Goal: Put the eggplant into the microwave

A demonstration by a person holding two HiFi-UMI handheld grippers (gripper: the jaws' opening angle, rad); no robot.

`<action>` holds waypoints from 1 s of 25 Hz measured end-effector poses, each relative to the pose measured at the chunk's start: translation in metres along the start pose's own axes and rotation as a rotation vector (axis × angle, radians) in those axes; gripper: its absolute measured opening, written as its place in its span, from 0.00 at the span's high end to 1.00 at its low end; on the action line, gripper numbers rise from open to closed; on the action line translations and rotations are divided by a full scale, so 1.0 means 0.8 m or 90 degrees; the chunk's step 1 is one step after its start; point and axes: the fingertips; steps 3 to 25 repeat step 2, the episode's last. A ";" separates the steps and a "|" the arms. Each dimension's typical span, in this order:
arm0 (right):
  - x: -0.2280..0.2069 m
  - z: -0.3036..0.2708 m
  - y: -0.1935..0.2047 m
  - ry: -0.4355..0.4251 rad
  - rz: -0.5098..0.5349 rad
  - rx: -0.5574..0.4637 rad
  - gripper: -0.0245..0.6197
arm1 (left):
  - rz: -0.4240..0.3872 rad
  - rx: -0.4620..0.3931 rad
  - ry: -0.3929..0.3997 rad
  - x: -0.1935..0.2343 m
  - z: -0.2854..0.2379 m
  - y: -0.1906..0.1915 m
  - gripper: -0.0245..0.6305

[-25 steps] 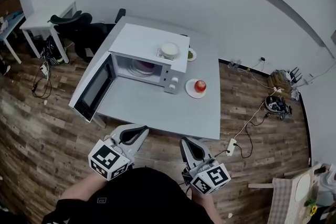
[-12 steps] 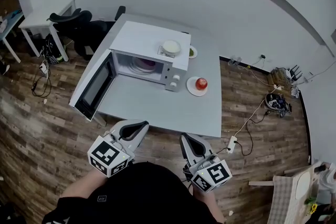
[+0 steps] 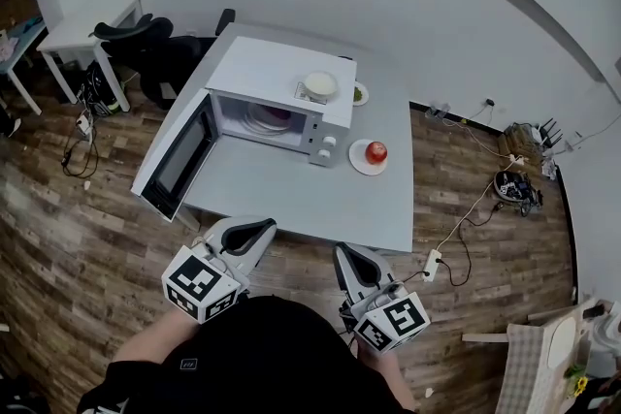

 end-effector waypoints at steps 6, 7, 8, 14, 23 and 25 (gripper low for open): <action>0.000 -0.002 0.001 -0.002 -0.001 -0.001 0.94 | 0.000 0.000 0.000 0.002 0.000 0.000 0.95; 0.000 -0.002 0.001 -0.002 -0.001 -0.001 0.94 | 0.000 0.000 0.000 0.002 0.000 0.000 0.95; 0.000 -0.002 0.001 -0.002 -0.001 -0.001 0.94 | 0.000 0.000 0.000 0.002 0.000 0.000 0.95; 0.000 -0.002 0.001 -0.002 -0.001 -0.001 0.94 | 0.000 0.000 0.000 0.002 0.000 0.000 0.95; 0.000 -0.002 0.001 -0.002 -0.001 -0.001 0.94 | 0.000 0.000 0.000 0.002 0.000 0.000 0.95; 0.000 -0.002 0.001 -0.002 -0.001 -0.001 0.94 | 0.000 0.000 0.000 0.002 0.000 0.000 0.95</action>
Point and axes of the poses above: the fingertips, and each gripper's own axes: z backward along the fingers, x to its left, y out of its underside, and after that the axes turned 13 degrees about -z, right-handed
